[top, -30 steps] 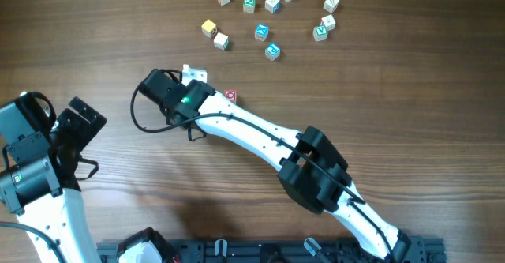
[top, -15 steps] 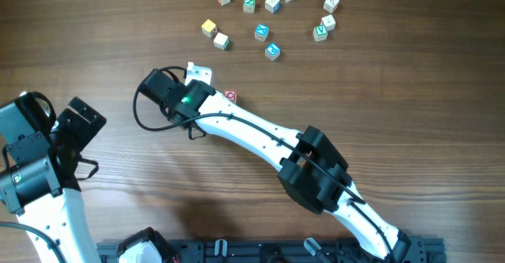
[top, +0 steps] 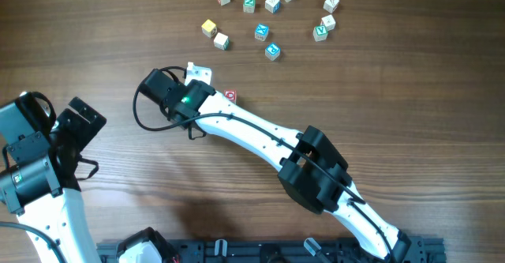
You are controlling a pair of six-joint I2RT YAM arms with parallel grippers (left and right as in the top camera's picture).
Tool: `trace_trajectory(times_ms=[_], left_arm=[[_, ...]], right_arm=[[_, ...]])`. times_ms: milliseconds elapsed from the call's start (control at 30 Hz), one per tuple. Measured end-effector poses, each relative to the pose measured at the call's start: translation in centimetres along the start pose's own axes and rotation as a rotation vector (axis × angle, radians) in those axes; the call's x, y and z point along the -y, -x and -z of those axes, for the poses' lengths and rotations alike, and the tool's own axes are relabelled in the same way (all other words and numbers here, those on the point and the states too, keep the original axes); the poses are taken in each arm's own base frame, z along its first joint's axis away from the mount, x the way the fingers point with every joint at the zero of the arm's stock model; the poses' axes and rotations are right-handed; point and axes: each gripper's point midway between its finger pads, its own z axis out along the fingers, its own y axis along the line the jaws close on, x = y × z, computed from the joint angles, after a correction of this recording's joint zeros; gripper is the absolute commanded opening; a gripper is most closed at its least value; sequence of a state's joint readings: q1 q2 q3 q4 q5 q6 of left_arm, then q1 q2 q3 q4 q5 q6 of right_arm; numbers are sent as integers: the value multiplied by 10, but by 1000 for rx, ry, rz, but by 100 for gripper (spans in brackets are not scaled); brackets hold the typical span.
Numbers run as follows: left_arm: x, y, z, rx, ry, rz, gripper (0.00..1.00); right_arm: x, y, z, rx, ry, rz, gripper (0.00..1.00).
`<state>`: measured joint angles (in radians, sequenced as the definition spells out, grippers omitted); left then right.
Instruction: Form a tower
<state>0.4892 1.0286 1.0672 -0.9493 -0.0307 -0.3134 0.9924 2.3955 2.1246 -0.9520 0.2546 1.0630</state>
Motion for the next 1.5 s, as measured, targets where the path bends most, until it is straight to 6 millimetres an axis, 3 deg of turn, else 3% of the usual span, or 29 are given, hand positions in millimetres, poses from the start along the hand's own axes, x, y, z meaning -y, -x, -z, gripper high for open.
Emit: trace_trajectory(times_ms=[300,433,600,733,867,1067,1133,1233,1333,1400,1500], left_arm=[[0,0,0,0,0,0,100],[0,0,0,-1,0,0,100],[0,0,0,-1,1,0,100],[0,-1,0,-3,1,0,100],[0,-1,0,-4,1,0,100],[0,-1,0,-4,1,0,100],[0,-1,0,-4,1,0,100],[0,-1,0,-4,1,0,100],[0,-1,0,-4,1,0,100],[0,-1,0,-4,1,0,100],[0,-1,0,-3,1,0,100]], right_arm=[[1,-8,-12,-26,-7,5,18],[1,-8,-12,-25,-7,5,29],[1,-8,-12,-25,-7,-4,51],[1,-8,-12,-25,-7,-6,61],[0,-7,-12,-24,-5,-5,98],[5,0,-14,-20,-10,1,99],[9,13,-11,-10,-6,5,100],[11,43,10,35,37,21,100],[26,71,19,59,39,4,100],[42,84,12,55,20,-21,99],[74,91,-17,16,-3,-51,99]])
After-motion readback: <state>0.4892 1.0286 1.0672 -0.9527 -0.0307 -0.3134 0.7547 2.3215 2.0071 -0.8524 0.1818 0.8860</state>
